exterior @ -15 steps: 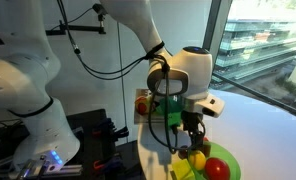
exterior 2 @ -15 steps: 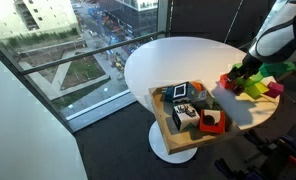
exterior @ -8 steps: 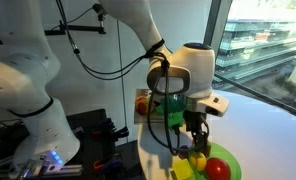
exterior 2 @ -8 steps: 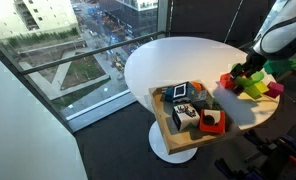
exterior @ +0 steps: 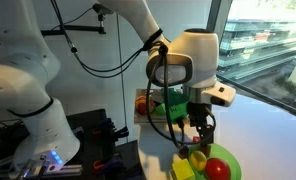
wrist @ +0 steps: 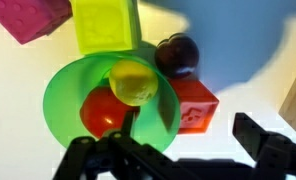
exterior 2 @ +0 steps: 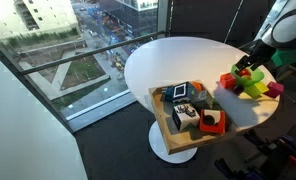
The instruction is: Pick up the yellow lemon toy and put in the green bowl, slide the green bowl a little to the left
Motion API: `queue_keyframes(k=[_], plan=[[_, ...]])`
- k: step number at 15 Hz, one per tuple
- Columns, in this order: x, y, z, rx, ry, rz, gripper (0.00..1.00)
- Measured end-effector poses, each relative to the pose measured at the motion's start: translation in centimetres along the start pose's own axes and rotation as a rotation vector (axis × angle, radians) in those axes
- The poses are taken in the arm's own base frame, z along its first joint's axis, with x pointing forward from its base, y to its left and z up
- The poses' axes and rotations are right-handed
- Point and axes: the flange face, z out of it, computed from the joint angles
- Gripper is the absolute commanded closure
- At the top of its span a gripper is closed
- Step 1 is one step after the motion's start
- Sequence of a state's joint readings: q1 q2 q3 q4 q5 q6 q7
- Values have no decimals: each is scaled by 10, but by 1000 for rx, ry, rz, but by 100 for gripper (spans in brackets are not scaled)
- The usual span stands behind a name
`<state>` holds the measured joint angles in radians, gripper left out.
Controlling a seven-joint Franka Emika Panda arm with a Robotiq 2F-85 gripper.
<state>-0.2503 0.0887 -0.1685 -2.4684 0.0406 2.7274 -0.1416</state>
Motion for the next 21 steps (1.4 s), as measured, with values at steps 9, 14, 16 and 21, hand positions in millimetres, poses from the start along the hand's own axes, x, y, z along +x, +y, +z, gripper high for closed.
queue_keyframes(k=[9,14,16,21], plan=[[-17,-7,-52,18,-88,-52,0],[-31,-16,-79,45,-178,-88,0],[-33,-16,-91,32,-174,-107,0],[-40,-15,-121,-7,-104,-150,0]])
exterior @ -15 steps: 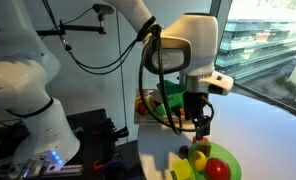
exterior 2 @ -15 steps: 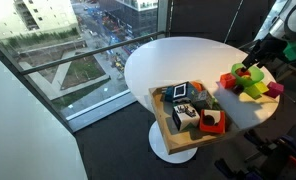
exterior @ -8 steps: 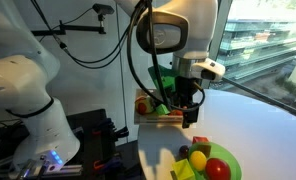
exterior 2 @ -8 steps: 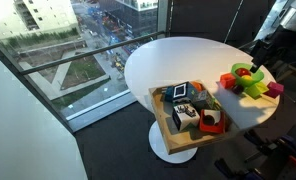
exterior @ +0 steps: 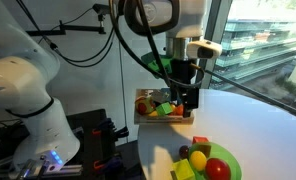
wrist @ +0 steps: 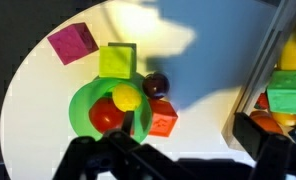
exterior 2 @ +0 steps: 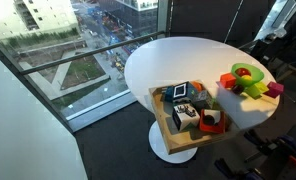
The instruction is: Pick up the yellow lemon toy and put in the green bowl, slide the green bowl a little to the left
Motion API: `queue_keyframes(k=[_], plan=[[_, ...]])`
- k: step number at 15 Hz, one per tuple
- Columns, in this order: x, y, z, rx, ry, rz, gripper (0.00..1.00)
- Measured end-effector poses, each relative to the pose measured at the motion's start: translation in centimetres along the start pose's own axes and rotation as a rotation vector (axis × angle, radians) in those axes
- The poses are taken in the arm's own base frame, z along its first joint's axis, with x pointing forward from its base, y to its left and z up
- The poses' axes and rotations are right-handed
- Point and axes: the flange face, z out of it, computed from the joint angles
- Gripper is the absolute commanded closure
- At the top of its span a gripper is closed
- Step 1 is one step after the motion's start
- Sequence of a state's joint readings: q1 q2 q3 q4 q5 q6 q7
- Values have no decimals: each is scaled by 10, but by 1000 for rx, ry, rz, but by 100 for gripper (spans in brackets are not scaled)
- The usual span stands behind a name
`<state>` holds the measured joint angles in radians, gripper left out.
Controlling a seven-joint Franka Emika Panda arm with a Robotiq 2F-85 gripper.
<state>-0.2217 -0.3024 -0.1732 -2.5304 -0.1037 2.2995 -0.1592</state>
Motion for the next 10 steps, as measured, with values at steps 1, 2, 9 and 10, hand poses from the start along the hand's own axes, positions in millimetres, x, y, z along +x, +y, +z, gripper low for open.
queue_keyframes(k=[1,2,9,10], plan=[[-3,-1,-5,-4,11,-5,0],[-5,-2,-9,-5,19,-7,0],[-17,-11,-13,-2,18,-31,0],[-17,-12,-12,-1,13,-33,0]])
